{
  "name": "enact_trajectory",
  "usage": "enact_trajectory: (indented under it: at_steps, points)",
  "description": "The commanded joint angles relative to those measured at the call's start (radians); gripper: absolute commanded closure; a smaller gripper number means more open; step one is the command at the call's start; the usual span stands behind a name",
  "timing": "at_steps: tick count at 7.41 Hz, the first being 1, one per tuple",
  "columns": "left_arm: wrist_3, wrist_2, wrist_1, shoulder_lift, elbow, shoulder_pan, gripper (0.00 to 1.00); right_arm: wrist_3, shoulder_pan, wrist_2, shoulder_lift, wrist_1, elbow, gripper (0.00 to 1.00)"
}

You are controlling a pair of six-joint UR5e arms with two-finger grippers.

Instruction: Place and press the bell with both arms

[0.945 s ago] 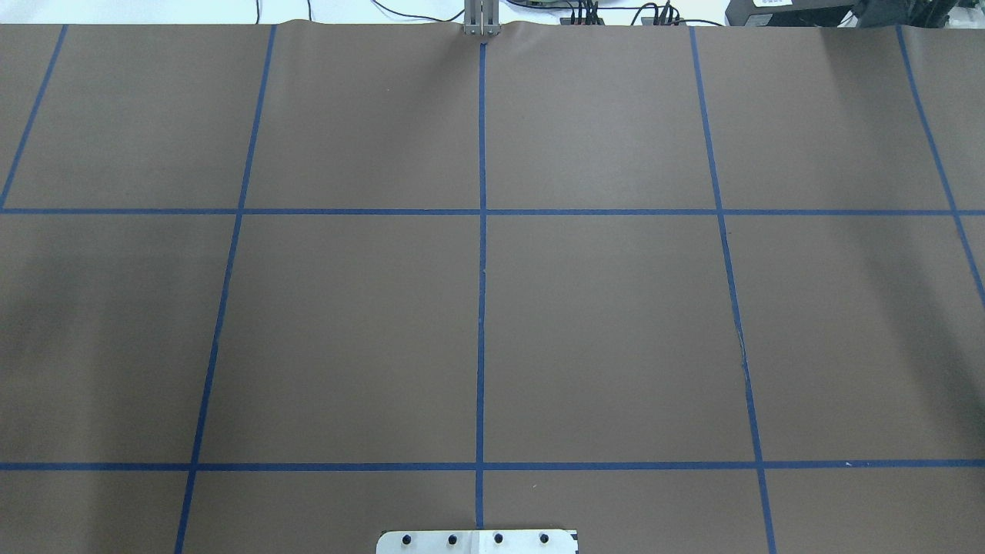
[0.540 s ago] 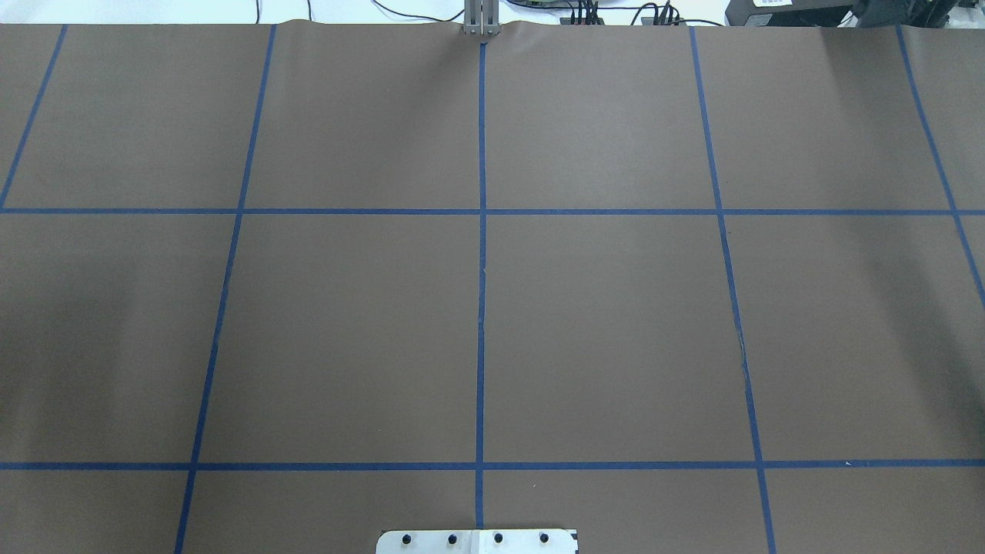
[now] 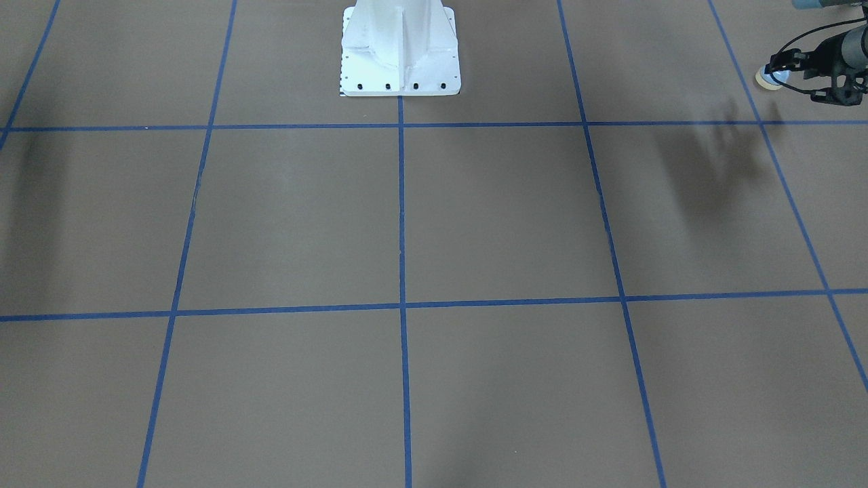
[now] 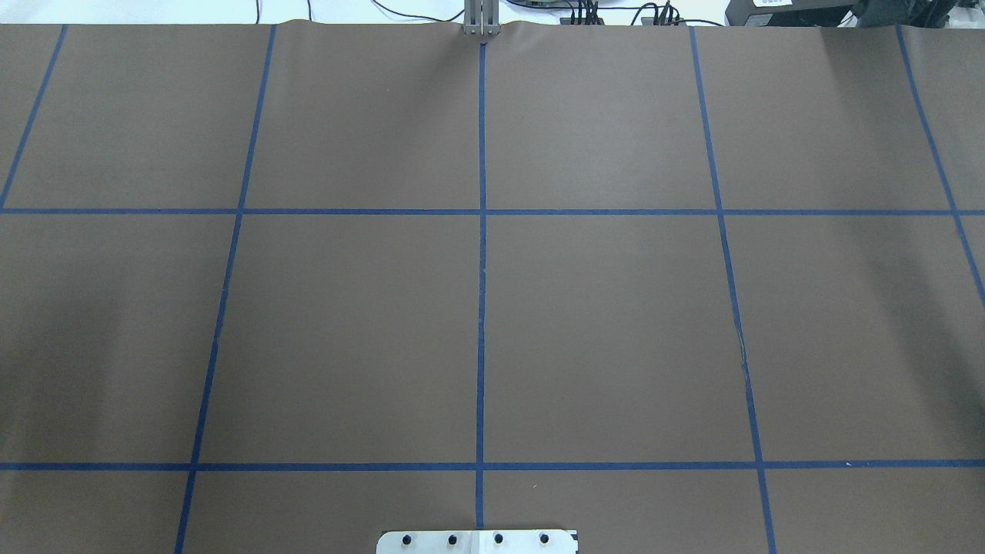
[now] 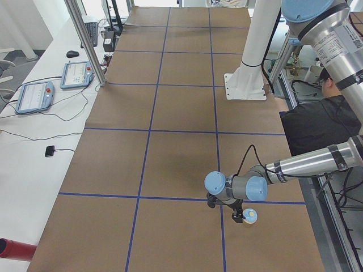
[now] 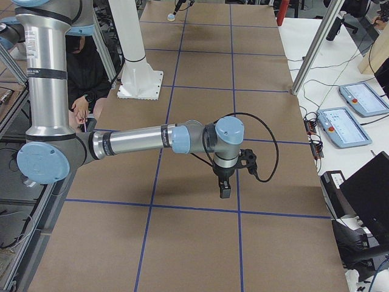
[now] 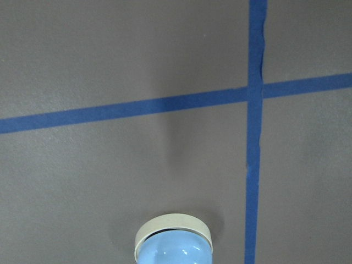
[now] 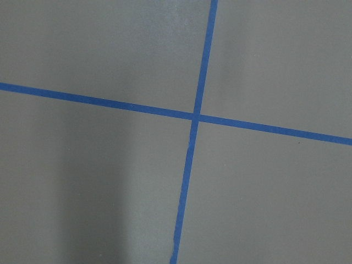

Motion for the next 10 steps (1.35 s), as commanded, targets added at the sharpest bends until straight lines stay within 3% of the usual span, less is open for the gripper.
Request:
enact_trajectory:
  at_steps: [1, 4, 10]
  points:
    - [-0.058, 0.009, -0.003, -0.006, 0.009, 0.108, 0.0, 0.004, 0.0, -0.001, 0.0, 0.0, -0.001, 0.0]
    - [-0.06, 0.061, -0.006, -0.019, 0.063, 0.116, 0.01, 0.003, 0.0, -0.001, 0.0, 0.0, 0.0, 0.0]
    - [-0.058, 0.06, -0.009, -0.077, 0.126, 0.133, 0.01, 0.003, 0.0, -0.001, 0.0, 0.0, 0.0, 0.0]
